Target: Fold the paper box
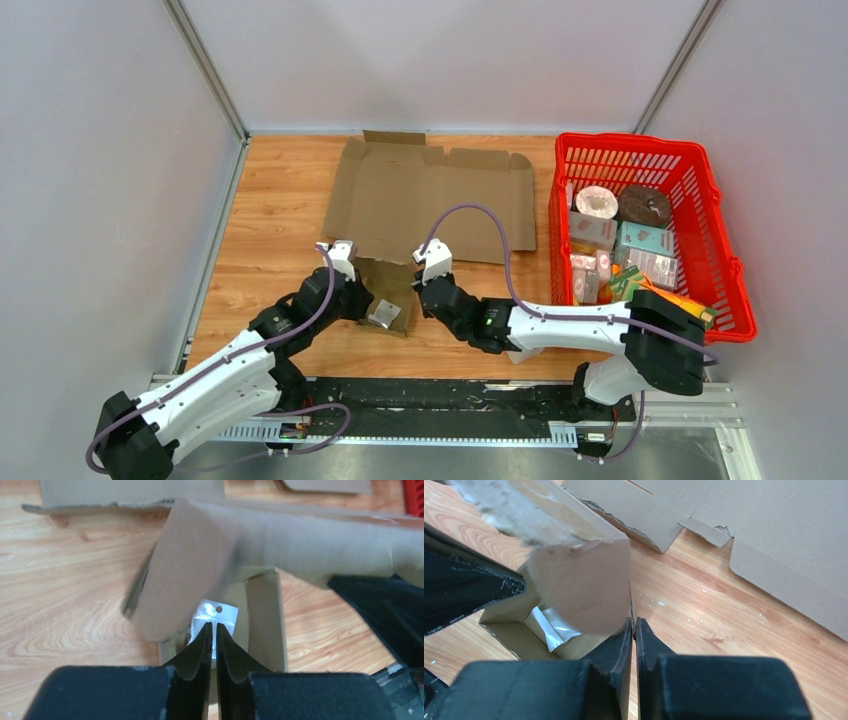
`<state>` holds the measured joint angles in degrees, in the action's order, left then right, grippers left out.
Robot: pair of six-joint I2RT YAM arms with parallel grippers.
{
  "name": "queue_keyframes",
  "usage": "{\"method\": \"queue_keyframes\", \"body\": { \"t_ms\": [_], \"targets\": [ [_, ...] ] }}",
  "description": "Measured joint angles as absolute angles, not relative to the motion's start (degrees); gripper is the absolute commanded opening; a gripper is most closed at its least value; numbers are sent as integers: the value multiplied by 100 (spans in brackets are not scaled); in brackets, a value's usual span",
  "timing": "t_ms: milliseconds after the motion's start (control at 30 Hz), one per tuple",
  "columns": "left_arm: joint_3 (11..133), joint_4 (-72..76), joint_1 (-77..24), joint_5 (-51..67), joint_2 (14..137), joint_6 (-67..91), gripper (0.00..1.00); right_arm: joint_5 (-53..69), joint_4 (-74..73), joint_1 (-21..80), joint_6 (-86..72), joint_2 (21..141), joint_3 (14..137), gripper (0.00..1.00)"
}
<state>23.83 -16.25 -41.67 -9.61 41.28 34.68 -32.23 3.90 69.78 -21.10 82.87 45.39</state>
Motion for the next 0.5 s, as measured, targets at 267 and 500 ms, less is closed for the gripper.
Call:
{"method": "queue_keyframes", "body": {
  "t_ms": [267, 500],
  "targets": [
    [2309, -1940, -4309, -1105, 3682, 3476, 23, -3968, 414, 7247, -2635, 8191, 4359, 13],
    [2349, -2547, -4311, -1186, 2991, 3562, 65, -3824, 497, 7166, -2178, 8040, 4342, 67]
  ]
}}
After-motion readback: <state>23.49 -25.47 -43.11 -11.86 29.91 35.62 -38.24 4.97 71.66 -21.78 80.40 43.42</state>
